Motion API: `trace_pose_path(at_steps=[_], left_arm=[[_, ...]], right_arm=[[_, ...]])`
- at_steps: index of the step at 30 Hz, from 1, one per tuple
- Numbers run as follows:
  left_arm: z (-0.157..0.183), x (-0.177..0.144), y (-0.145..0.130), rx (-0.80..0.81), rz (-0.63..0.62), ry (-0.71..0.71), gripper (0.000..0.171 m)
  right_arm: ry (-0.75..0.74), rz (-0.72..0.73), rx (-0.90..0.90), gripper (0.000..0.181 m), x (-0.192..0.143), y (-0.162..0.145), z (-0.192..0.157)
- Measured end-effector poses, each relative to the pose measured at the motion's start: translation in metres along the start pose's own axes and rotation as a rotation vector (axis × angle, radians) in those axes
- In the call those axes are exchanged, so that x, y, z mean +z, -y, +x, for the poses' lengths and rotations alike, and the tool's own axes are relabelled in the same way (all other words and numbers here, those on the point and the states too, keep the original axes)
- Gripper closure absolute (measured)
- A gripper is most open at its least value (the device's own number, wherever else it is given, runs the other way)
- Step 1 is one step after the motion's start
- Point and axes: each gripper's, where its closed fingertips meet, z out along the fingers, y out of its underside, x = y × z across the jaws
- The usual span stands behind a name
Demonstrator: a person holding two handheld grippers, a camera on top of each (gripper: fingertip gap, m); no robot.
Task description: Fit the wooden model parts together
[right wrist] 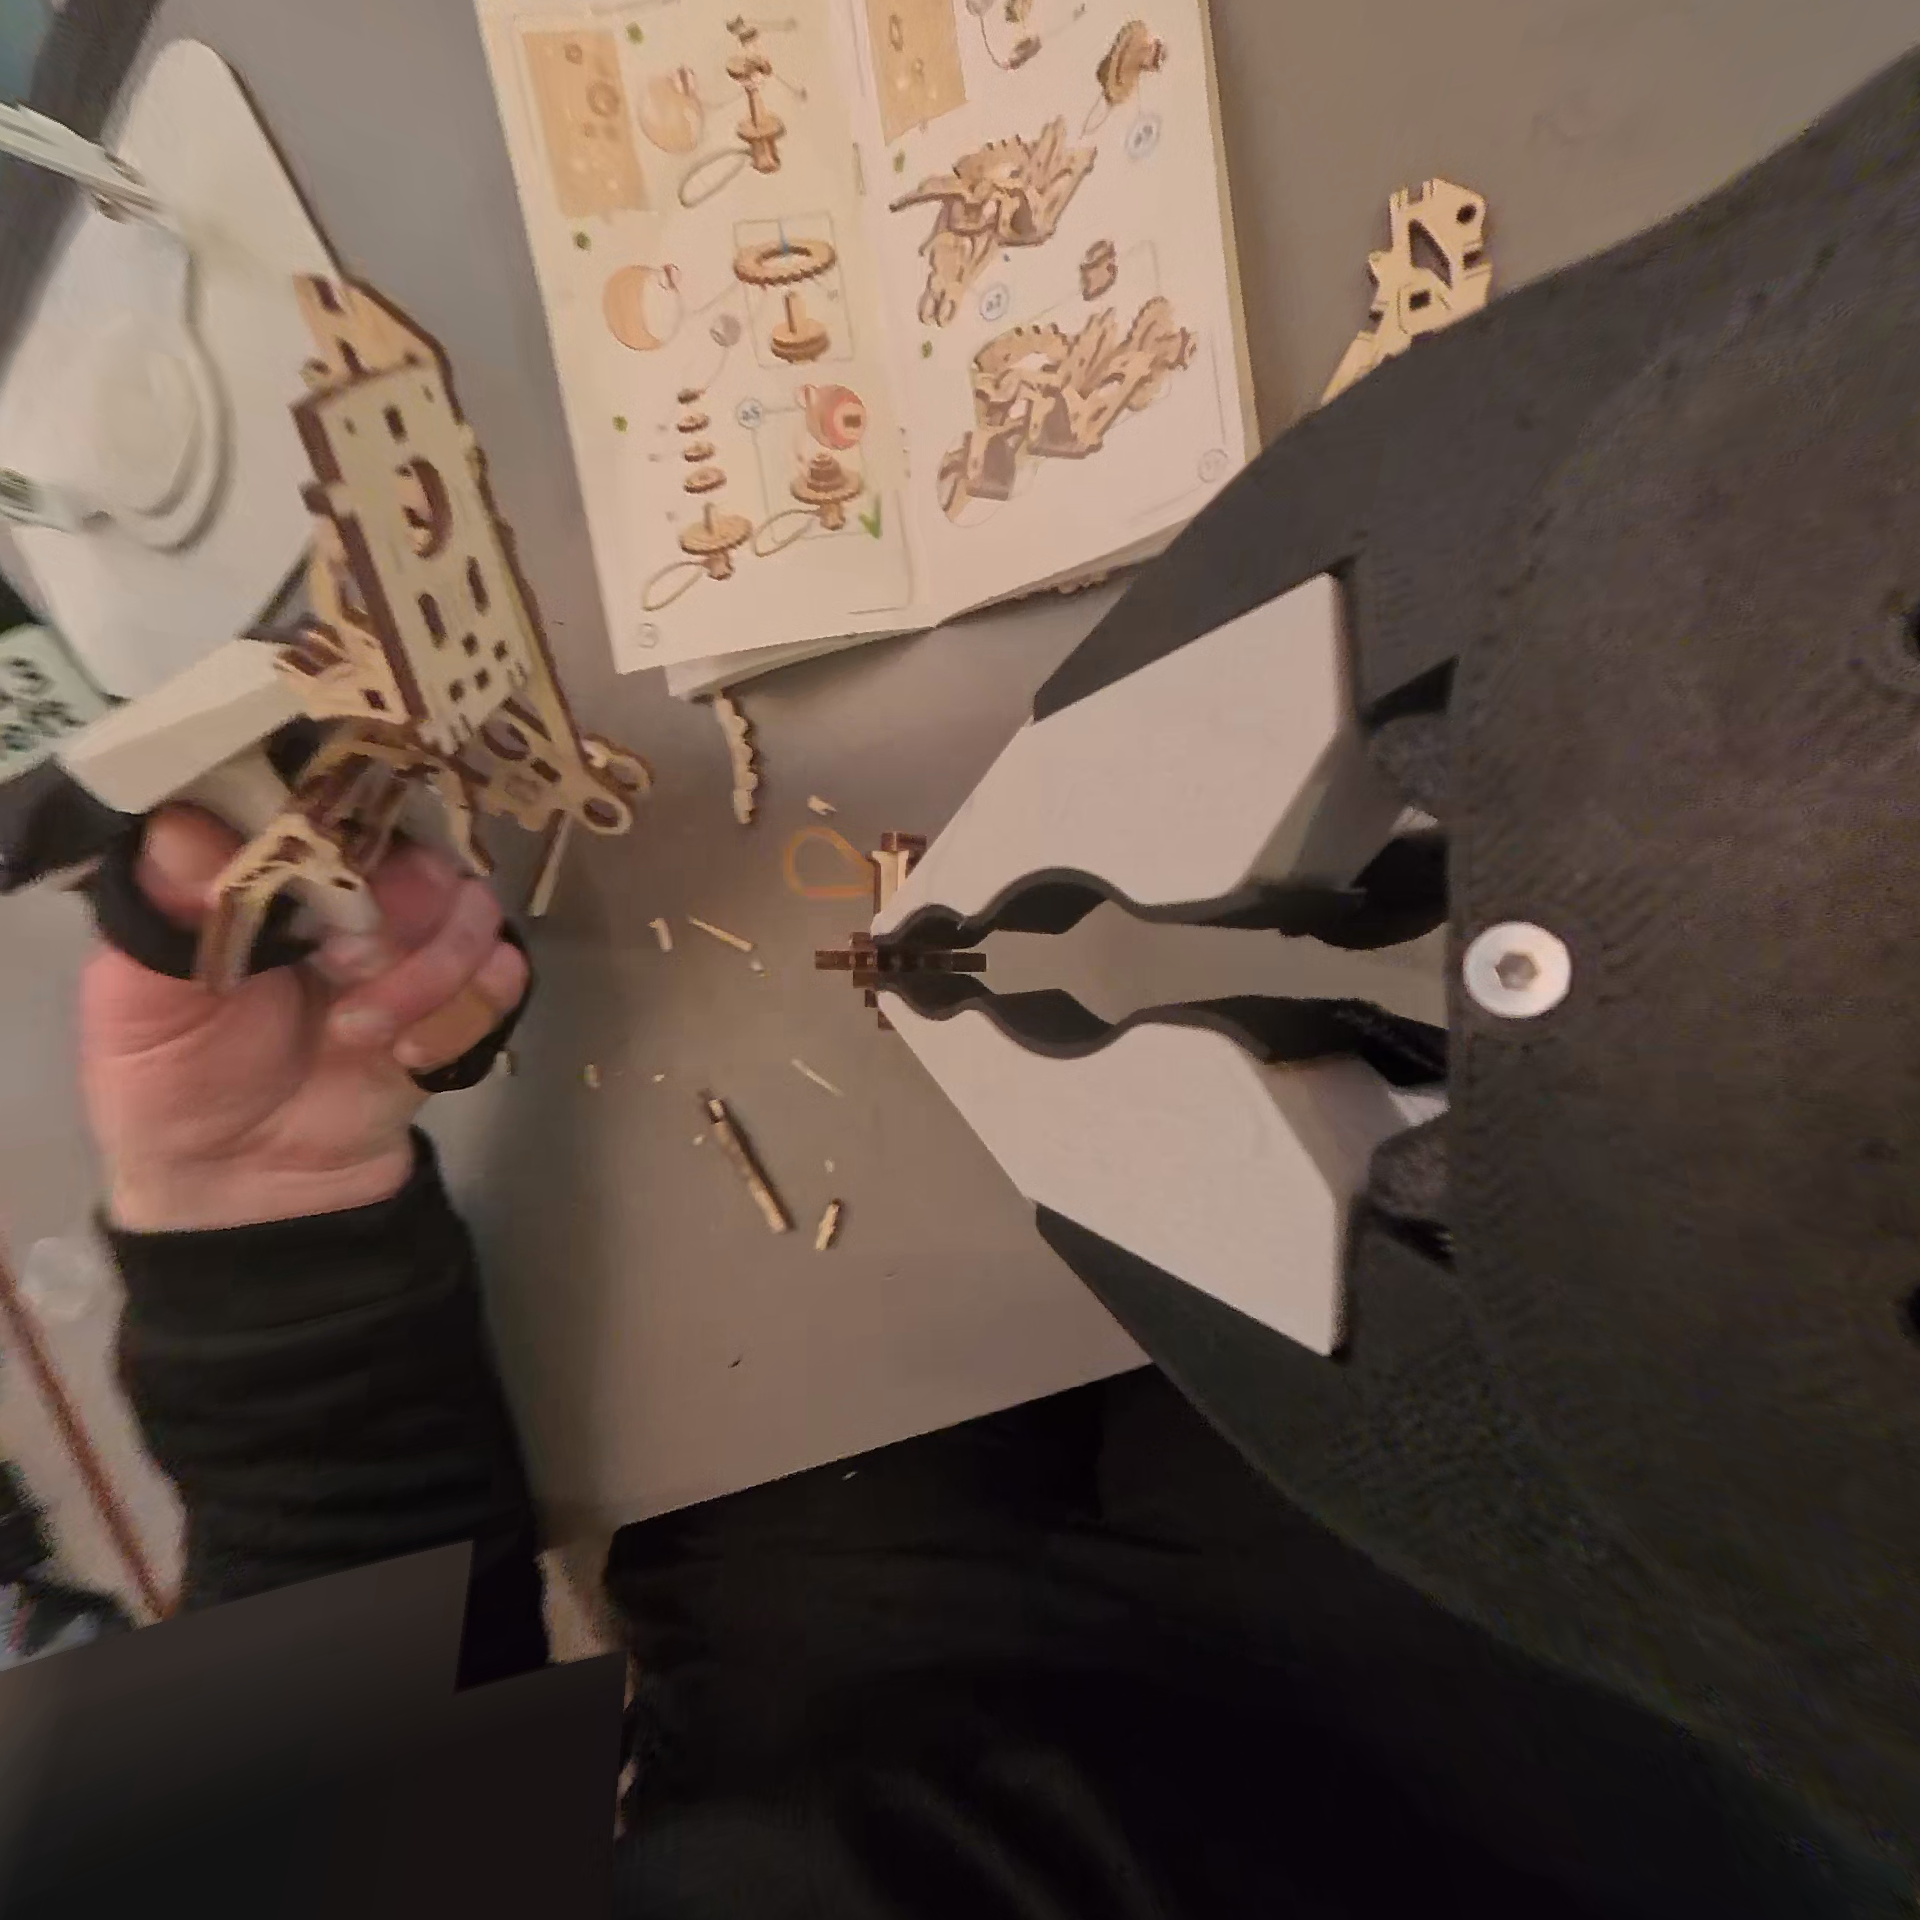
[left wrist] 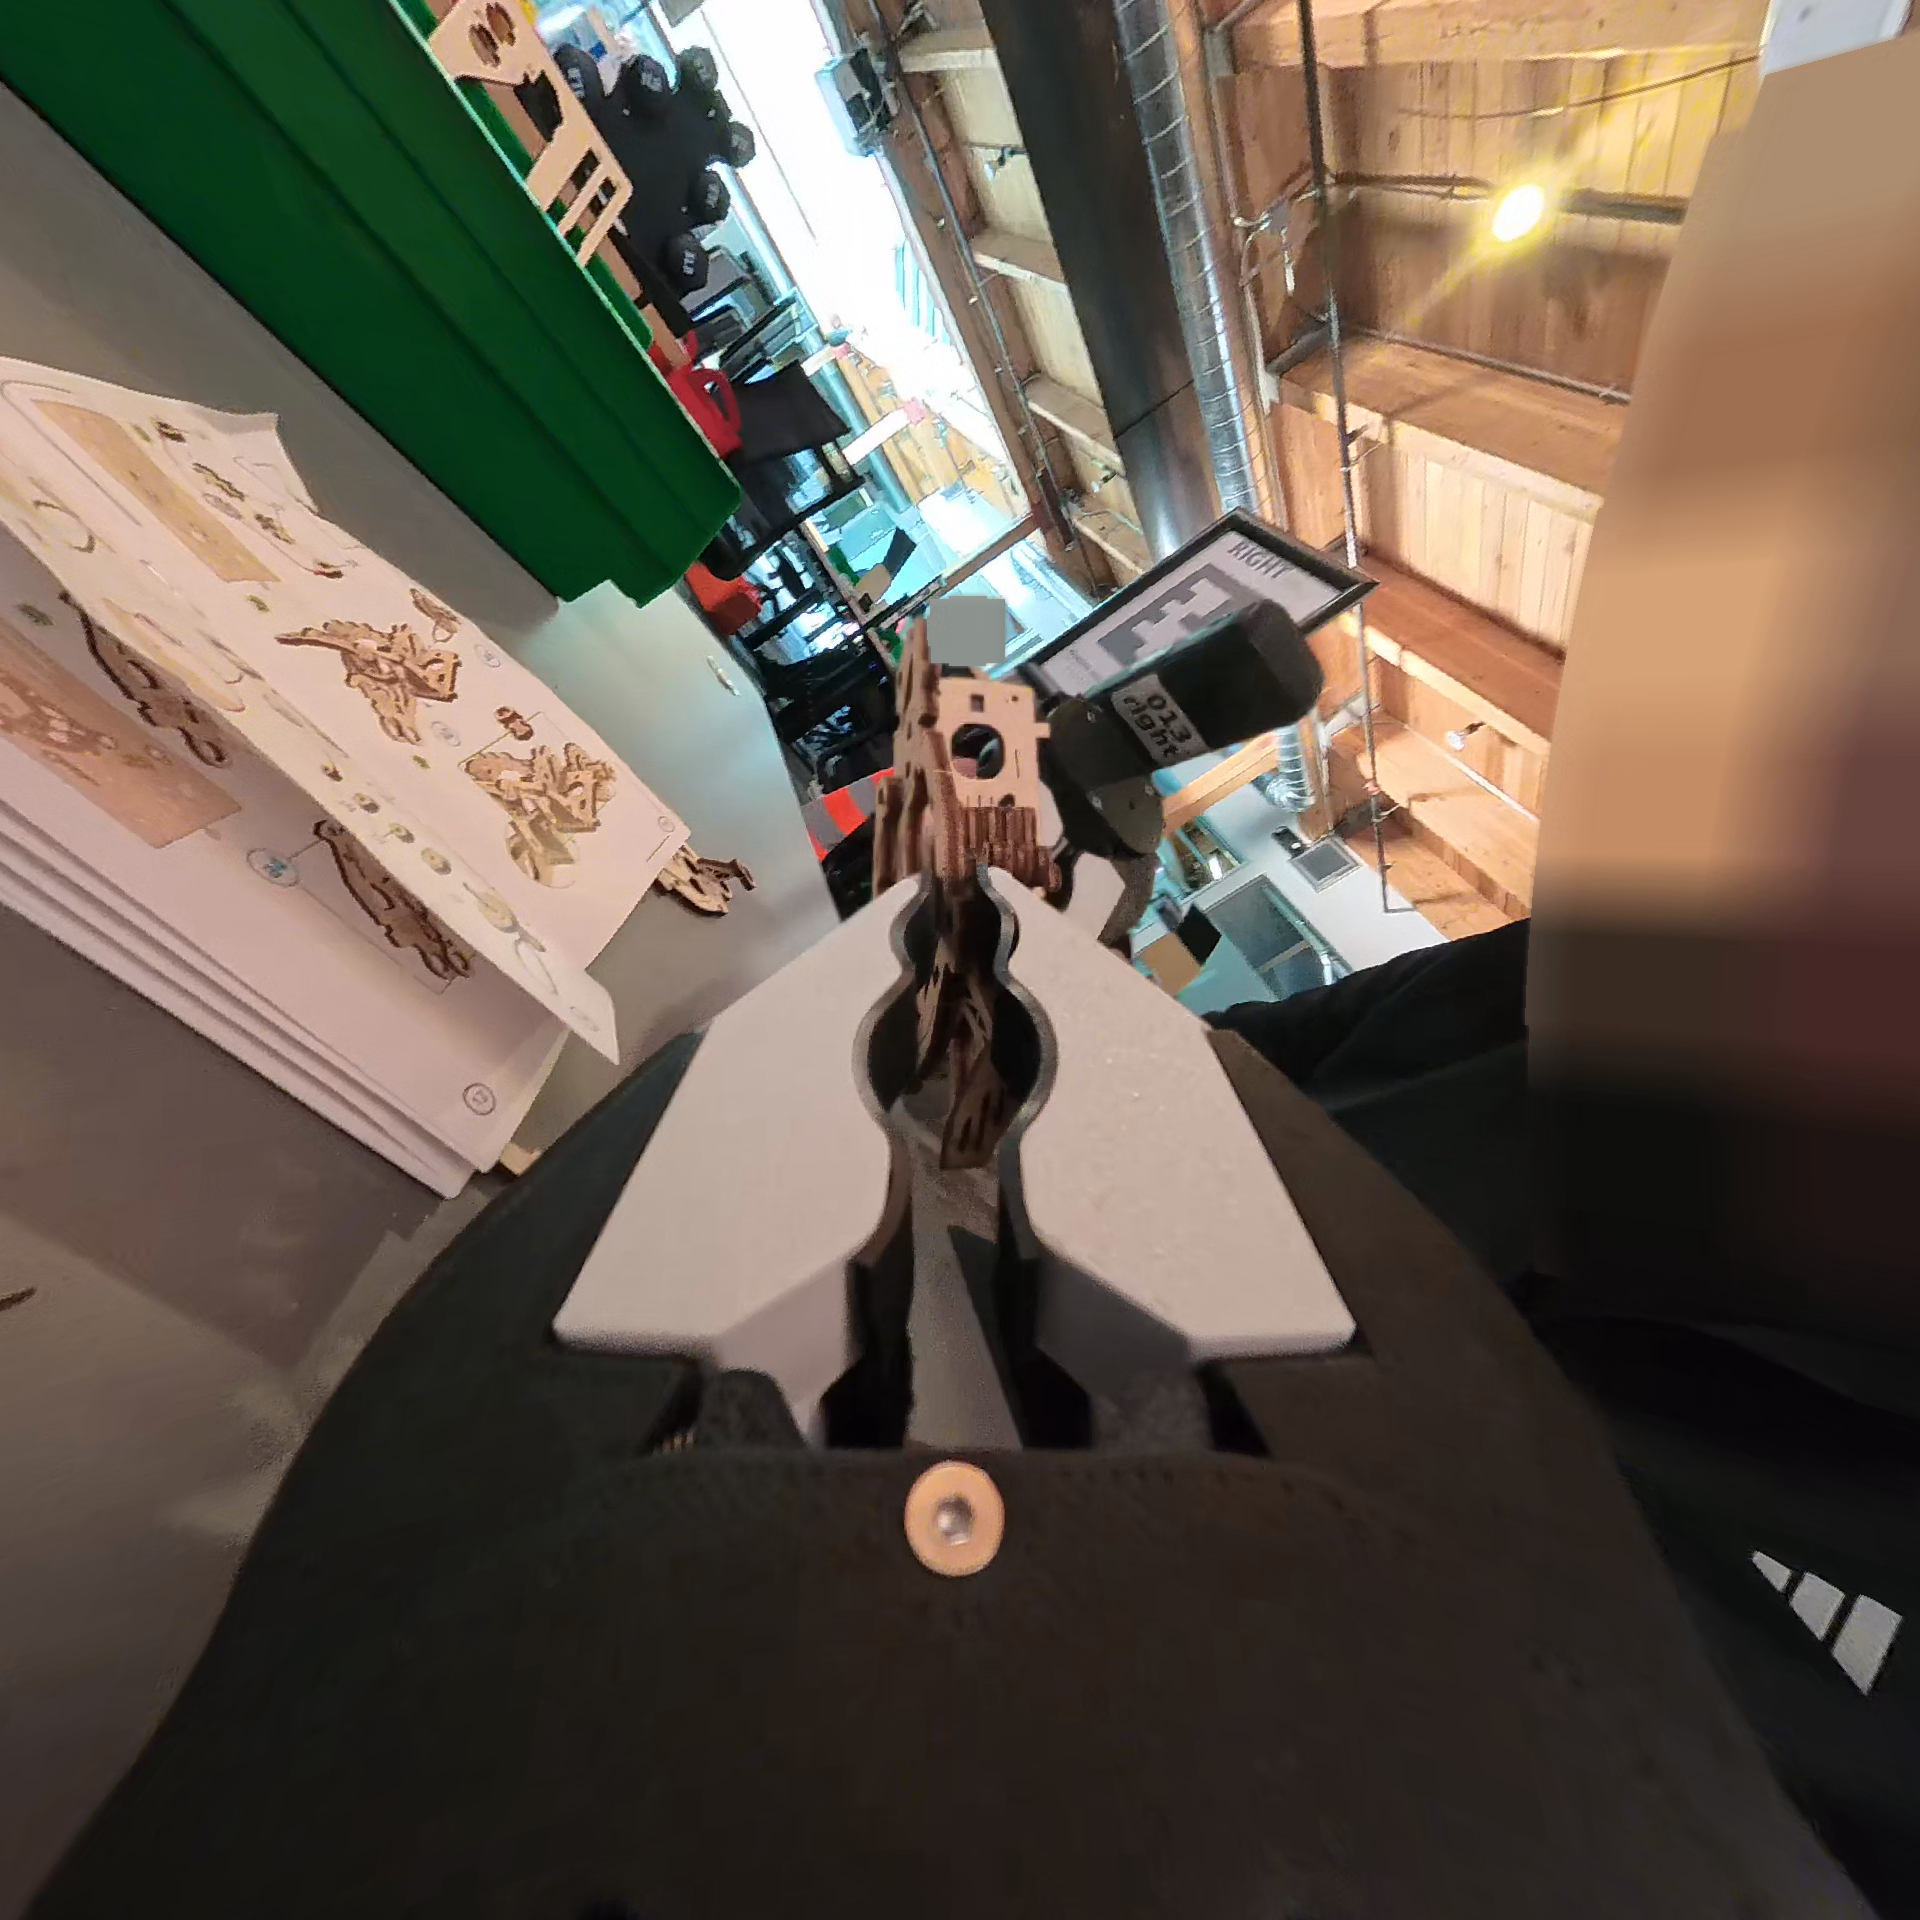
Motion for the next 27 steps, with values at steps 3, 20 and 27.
trace_pose_path(at_steps=[3,20,27], left_arm=[[-0.003,0.000,-0.002,0.009,-0.018,0.020,0.168],[-0.019,0.007,-0.022,0.083,-0.150,0.169,0.168],[-0.012,0.017,-0.029,0.237,-0.225,0.229,0.168]], right_arm=[[0.013,-0.084,-0.020,0.181,0.014,-0.023,-0.003],[0.027,0.012,-0.023,0.156,0.022,-0.024,-0.009],[-0.036,0.174,0.217,0.154,-0.001,0.002,0.018]])
